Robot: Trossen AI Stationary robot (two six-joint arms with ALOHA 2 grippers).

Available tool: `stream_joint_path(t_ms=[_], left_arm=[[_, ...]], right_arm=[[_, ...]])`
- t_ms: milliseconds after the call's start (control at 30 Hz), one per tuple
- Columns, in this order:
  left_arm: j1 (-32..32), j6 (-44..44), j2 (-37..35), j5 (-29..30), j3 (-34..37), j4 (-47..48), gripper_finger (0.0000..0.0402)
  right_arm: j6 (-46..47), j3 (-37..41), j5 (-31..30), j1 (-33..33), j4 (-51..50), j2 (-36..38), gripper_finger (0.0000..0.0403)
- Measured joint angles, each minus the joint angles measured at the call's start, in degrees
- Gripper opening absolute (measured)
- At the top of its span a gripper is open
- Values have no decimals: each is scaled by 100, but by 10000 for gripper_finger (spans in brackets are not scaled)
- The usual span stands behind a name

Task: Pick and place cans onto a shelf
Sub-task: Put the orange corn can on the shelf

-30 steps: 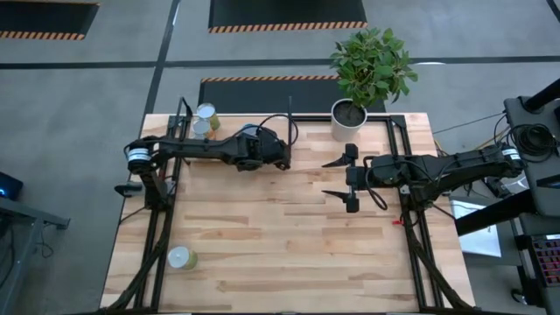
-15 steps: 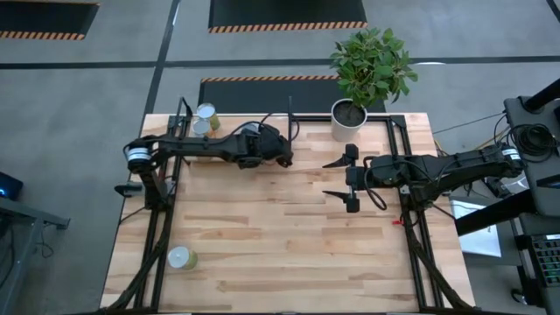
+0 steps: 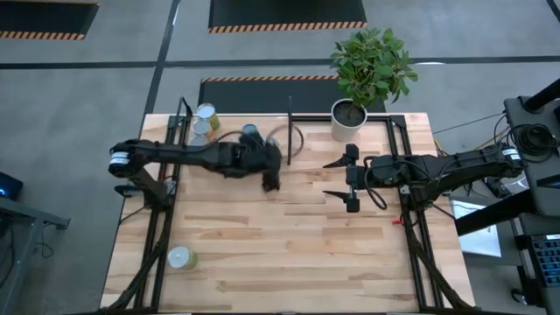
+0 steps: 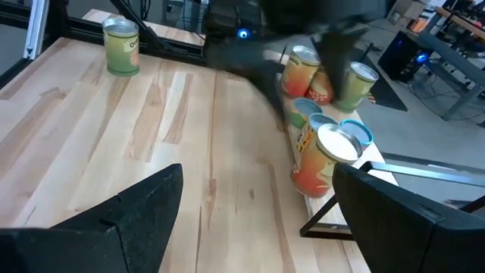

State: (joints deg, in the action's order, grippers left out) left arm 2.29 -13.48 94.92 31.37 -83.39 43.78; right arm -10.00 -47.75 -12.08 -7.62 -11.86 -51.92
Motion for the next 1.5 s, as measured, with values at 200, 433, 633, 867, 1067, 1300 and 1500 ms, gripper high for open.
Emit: stream_joint_path(t_ms=[200,433,633,867,1067,1300,1500], left_arm=[[-452,1791,46,-1014,316,61,281],[-142,2060,50,-668,895,-430,147],[238,2054,50,-668,1335,-958,13],[511,1965,151,-557,1297,-1284,19],[738,1456,341,-180,896,-1507,2],[636,2137,120,-514,238,-573,0],[869,3426,89,-543,146,11,0]], right_arm=[[147,0,0,0,7,0,327],[266,0,0,0,-18,0,327],[266,13,0,0,-39,0,327],[261,13,0,0,-39,0,327],[258,13,0,0,-76,0,327],[343,17,-2,0,-164,0,327],[482,17,-2,0,-170,0,327]])
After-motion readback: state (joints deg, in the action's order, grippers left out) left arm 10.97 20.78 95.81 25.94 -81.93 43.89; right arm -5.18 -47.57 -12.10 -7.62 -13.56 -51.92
